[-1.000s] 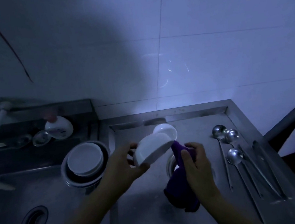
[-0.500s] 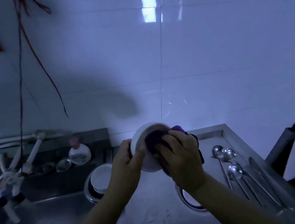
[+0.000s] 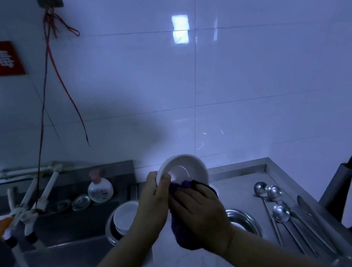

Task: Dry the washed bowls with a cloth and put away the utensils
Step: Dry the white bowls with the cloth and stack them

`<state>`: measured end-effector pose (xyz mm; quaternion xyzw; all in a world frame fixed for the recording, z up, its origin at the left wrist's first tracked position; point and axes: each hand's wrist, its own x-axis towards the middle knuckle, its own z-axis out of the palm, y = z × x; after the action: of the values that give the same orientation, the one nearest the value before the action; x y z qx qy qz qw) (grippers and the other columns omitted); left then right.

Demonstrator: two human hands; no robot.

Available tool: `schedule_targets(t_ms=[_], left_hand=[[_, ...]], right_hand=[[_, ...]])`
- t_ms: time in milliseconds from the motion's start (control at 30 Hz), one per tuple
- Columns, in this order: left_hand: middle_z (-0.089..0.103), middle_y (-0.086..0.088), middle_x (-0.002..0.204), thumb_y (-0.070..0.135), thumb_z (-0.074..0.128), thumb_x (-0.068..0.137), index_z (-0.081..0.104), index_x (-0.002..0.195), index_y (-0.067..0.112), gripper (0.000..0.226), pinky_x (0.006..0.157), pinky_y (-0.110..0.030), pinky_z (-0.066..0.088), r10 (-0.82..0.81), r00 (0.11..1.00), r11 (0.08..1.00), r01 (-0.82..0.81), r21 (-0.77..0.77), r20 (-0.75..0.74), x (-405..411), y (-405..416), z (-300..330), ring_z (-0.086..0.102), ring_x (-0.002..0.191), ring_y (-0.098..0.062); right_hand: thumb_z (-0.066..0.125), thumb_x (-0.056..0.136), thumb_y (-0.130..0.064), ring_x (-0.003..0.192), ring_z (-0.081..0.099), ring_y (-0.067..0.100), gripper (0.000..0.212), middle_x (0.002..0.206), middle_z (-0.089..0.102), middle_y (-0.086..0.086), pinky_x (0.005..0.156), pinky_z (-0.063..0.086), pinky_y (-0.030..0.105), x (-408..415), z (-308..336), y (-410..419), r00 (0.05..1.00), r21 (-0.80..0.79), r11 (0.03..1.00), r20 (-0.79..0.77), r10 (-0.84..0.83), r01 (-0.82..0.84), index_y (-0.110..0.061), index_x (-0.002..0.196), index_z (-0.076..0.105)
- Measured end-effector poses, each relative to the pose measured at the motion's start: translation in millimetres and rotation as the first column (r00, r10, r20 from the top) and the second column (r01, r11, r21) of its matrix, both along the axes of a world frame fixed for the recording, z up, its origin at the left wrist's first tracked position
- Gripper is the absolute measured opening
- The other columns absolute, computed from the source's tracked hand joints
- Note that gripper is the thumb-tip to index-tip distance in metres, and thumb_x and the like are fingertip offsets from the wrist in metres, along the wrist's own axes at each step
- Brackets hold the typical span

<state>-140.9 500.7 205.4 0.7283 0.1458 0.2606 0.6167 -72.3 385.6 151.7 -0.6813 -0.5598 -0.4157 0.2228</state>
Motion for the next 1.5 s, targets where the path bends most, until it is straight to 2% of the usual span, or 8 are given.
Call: schedule_targets(t_ms=[100, 200, 333, 500, 733, 933, 1233, 1500], left_hand=[[0.063, -0.006, 0.091, 0.041, 0.045, 0.085, 0.057, 0.097, 0.022, 0.026, 0.067, -0.037, 0.052, -0.146, 0.974, 0.979, 0.167, 0.115, -0.173, -2, 16, 12, 0.062, 0.082, -0.025], [0.065, -0.008, 0.089, 0.034, 0.053, 0.070, 0.061, 0.094, 0.020, 0.029, 0.057, -0.029, 0.052, -0.315, 0.859, 0.918, 0.383, 0.098, -0.403, -1, 29, 31, 0.066, 0.075, -0.023], [0.062, -0.007, 0.101, 0.018, 0.062, 0.071, 0.057, 0.103, 0.026, 0.033, 0.065, -0.029, 0.052, -0.177, 0.972, 0.984, 0.180, 0.003, -0.155, 2, 11, 26, 0.062, 0.089, -0.024], [0.058, 0.008, 0.106, 0.017, 0.042, 0.096, 0.047, 0.120, 0.030, 0.027, 0.065, -0.016, 0.049, 0.086, 0.985, 0.992, -0.070, -0.108, 0.149, 3, -24, 6, 0.057, 0.093, -0.009], [0.063, 0.011, 0.101, 0.031, 0.043, 0.088, 0.056, 0.112, 0.030, 0.028, 0.075, -0.024, 0.052, -0.083, 0.977, 0.995, 0.070, 0.071, 0.195, -3, -13, 16, 0.059, 0.095, -0.011], [0.065, 0.003, 0.094, 0.028, 0.048, 0.066, 0.064, 0.101, 0.027, 0.039, 0.068, -0.033, 0.052, -0.266, 0.913, 0.906, 0.346, 0.243, -0.308, 2, 16, 59, 0.061, 0.086, -0.019], [0.056, 0.016, 0.109, 0.017, 0.044, 0.097, 0.043, 0.120, 0.034, 0.029, 0.074, -0.016, 0.052, 0.096, 0.971, 0.995, -0.100, 0.009, 0.221, 6, -28, 10, 0.058, 0.097, -0.001], [0.064, 0.003, 0.096, 0.032, 0.046, 0.077, 0.061, 0.104, 0.029, 0.031, 0.068, -0.036, 0.052, -0.235, 0.972, 0.945, 0.233, 0.228, -0.019, 0, 8, 36, 0.060, 0.087, -0.020]], right_hand=[[0.067, 0.086, -0.016, 0.086, 0.062, 0.023, 0.030, 0.097, 0.069, 0.005, 0.091, 0.047, 0.037, 27, 6, -20, 0.962, -0.124, 0.985, 0.228, 0.148, -0.122, -0.014, 0.115, 0.063], [0.064, 0.090, -0.012, 0.074, 0.060, 0.024, 0.013, 0.084, 0.066, 0.005, 0.076, 0.048, 0.037, 44, 16, -35, 0.901, -0.290, 0.937, 0.325, 0.289, -0.196, -0.014, 0.101, 0.069], [0.060, 0.094, -0.021, 0.071, 0.065, 0.019, 0.016, 0.085, 0.072, 0.002, 0.066, 0.055, 0.035, 36, 30, -26, 0.952, -0.127, 0.991, 0.295, 0.076, -0.040, -0.016, 0.101, 0.074], [0.069, 0.086, -0.029, 0.076, 0.067, 0.020, 0.022, 0.087, 0.073, 0.005, 0.085, 0.054, 0.038, 6, 23, -8, 0.994, 0.068, 0.997, 0.096, -0.050, 0.043, -0.014, 0.103, 0.071], [0.071, 0.085, -0.022, 0.074, 0.066, 0.021, 0.023, 0.085, 0.072, 0.006, 0.087, 0.052, 0.041, 26, 25, -23, 0.960, 0.013, 0.993, 0.256, 0.113, -0.120, -0.015, 0.107, 0.069], [0.068, 0.087, -0.012, 0.067, 0.062, 0.023, 0.008, 0.079, 0.069, 0.005, 0.075, 0.053, 0.037, 48, 45, -35, 0.859, -0.201, 0.941, 0.390, 0.332, -0.272, -0.014, 0.093, 0.074], [0.067, 0.089, -0.030, 0.072, 0.067, 0.018, 0.022, 0.084, 0.073, 0.005, 0.079, 0.056, 0.033, 9, 36, -11, 0.994, 0.123, 0.992, 0.104, -0.039, 0.026, -0.012, 0.099, 0.073], [0.071, 0.084, -0.023, 0.073, 0.065, 0.018, 0.014, 0.085, 0.072, 0.000, 0.088, 0.050, 0.035, 33, 33, -33, 0.914, -0.027, 0.987, 0.375, 0.157, -0.158, -0.019, 0.097, 0.075]])
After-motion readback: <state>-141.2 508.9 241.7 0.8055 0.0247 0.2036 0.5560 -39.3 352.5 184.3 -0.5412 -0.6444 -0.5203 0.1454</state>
